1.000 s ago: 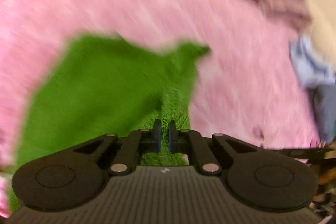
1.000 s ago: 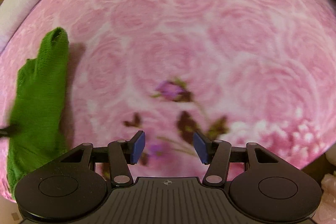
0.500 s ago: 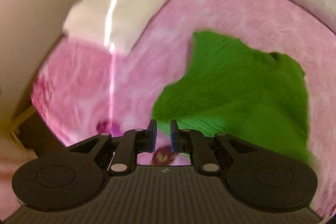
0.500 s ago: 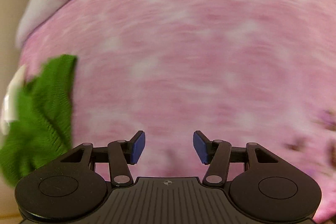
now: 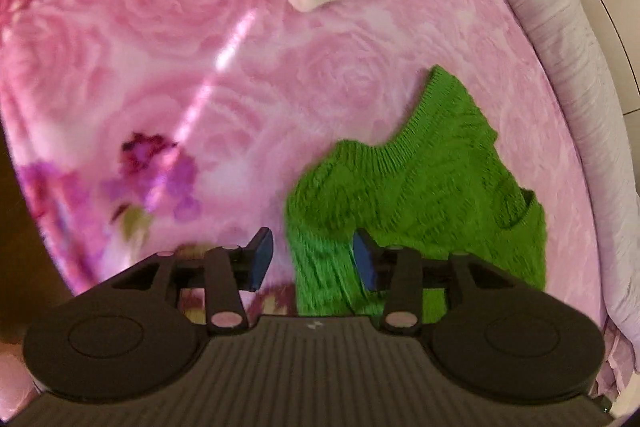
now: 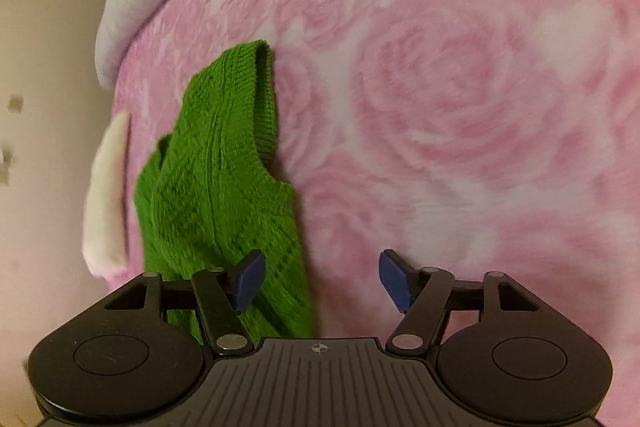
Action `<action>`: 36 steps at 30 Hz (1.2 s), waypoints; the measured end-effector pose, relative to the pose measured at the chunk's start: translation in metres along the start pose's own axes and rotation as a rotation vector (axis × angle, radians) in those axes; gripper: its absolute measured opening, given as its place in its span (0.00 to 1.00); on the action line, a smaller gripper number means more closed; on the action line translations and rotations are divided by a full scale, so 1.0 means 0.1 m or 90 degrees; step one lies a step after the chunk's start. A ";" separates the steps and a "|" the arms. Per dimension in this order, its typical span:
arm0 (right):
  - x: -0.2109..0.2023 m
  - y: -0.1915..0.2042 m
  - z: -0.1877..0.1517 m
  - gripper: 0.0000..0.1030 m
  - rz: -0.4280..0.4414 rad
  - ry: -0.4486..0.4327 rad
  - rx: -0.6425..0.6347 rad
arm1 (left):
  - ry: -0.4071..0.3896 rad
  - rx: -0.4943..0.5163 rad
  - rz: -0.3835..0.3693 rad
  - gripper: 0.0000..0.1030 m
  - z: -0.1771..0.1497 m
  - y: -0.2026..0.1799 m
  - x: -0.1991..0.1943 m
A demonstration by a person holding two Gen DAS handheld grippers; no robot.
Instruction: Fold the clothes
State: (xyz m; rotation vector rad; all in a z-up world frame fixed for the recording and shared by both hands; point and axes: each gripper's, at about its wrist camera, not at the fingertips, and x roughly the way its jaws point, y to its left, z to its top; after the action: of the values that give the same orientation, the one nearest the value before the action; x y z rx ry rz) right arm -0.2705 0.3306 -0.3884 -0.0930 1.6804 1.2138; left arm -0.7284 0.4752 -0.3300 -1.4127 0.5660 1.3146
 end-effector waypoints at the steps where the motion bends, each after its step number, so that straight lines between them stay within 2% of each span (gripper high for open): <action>1: 0.05 -0.01 0.00 0.66 0.015 -0.007 0.015 | -0.003 0.000 -0.002 0.38 0.04 0.00 0.06; 5: 0.18 -0.02 0.00 0.69 0.078 -0.040 0.044 | -0.013 0.034 0.008 0.38 0.13 -0.10 0.30; 7: 0.26 0.11 0.01 0.68 0.077 -0.038 -0.002 | -0.013 0.064 0.020 0.36 0.15 -0.20 0.41; 8: 0.28 0.18 -0.01 0.46 0.073 -0.038 -0.040 | -0.016 0.111 0.033 0.30 0.13 -0.31 0.42; 9: 0.28 0.23 -0.01 0.04 0.069 -0.039 -0.052 | -0.006 0.140 0.028 0.09 0.11 -0.37 0.42; 10: 0.28 0.27 -0.02 0.05 0.064 -0.040 -0.064 | 0.002 0.168 0.023 0.09 0.09 -0.43 0.42; 12: 0.27 0.35 -0.04 0.04 0.055 -0.043 -0.087 | 0.007 0.168 -0.008 0.08 0.07 -0.51 0.32; 14: 0.03 0.41 -0.01 0.04 0.067 -0.084 -0.104 | -0.004 0.192 -0.042 0.08 0.04 -0.67 0.14; 20: -1.24 0.51 0.33 0.03 0.124 -0.217 -0.134 | -0.028 0.283 -0.172 0.07 -0.18 -1.45 -0.44; 24: -2.27 0.57 0.52 0.03 0.106 -0.335 -0.199 | -0.027 0.328 -0.284 0.07 -0.47 -2.14 -0.66; 26: -2.71 0.49 0.66 0.03 0.079 -0.387 -0.190 | -0.020 0.344 -0.338 0.08 -0.63 -2.50 -0.69; 28: -3.08 0.34 0.86 0.07 0.034 -0.424 -0.169 | -0.020 0.357 -0.327 0.11 -0.78 -2.87 -0.50; 29: -3.19 0.21 1.02 0.24 0.000 -0.431 -0.150 | -0.019 0.363 -0.320 0.12 -0.85 -3.05 -0.40; 30: -3.28 0.07 1.12 0.40 -0.041 -0.441 -0.116 | -0.013 0.356 -0.286 0.10 -0.92 -3.19 -0.22; 31: -3.38 -0.07 1.22 0.47 -0.081 -0.452 -0.082 | -0.009 0.352 -0.260 0.10 -1.00 -3.28 -0.08; 32: -3.43 -0.24 1.22 0.57 -0.078 -0.449 -0.063 | -0.006 0.349 -0.235 0.10 -1.08 -3.37 0.05; 34: -3.53 -0.59 1.20 0.61 -0.066 -0.443 -0.027 | 0.006 0.360 -0.195 0.10 -1.31 -3.44 0.22; 36: -3.48 -1.02 1.08 0.62 -0.056 -0.386 0.010 | 0.026 0.379 -0.168 0.12 -1.57 -3.47 0.34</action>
State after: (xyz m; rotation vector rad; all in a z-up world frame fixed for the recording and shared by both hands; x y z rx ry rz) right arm 0.0268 0.2010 -0.1934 0.1937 1.1414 1.0287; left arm -0.3529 0.4531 -0.2602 -0.9784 0.7016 0.8141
